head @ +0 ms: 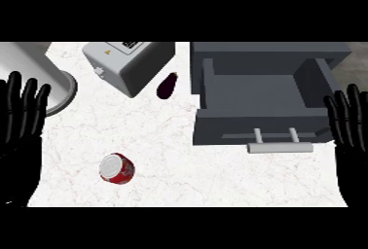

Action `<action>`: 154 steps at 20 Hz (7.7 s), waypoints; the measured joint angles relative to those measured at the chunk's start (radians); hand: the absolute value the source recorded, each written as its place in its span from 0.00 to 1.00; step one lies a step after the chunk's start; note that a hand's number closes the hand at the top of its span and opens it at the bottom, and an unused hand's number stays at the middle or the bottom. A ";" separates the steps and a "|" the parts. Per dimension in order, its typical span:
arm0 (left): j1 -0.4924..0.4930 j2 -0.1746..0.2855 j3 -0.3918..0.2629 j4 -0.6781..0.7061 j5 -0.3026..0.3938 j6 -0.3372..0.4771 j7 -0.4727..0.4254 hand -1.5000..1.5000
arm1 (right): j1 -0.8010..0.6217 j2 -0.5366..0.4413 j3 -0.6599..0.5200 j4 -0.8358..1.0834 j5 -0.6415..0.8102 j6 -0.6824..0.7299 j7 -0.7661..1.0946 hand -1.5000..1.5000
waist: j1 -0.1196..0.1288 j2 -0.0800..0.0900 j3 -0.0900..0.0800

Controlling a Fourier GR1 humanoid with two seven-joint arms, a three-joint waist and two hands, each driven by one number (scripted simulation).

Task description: Pick up the can, place it into the drawer and close the drawer

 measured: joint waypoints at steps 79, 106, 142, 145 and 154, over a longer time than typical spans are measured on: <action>0.055 0.119 0.073 0.832 -0.176 -0.613 -0.443 0.00 | 0.198 0.043 -0.216 0.042 -0.034 0.203 0.032 0.00 | 0.021 0.015 0.034; -0.149 0.087 0.075 1.204 -0.261 -0.517 -0.574 0.00 | 0.206 0.045 -0.252 -0.020 -0.067 0.224 0.087 0.00 | 0.020 0.015 0.034; -0.188 -0.055 0.214 1.092 -0.104 -0.330 -0.411 1.00 | 0.248 0.067 -0.289 -0.082 -0.116 0.245 0.103 0.00 | 0.031 0.015 0.035; -0.213 -0.068 0.272 1.055 -0.071 -0.232 -0.366 1.00 | 0.254 0.068 -0.275 -0.103 -0.116 0.234 0.117 0.00 | 0.027 0.014 0.035; -0.262 -0.092 0.173 0.873 -0.046 -0.071 -0.200 1.00 | 0.264 0.074 -0.273 -0.109 -0.111 0.238 0.108 0.00 | 0.022 0.014 0.035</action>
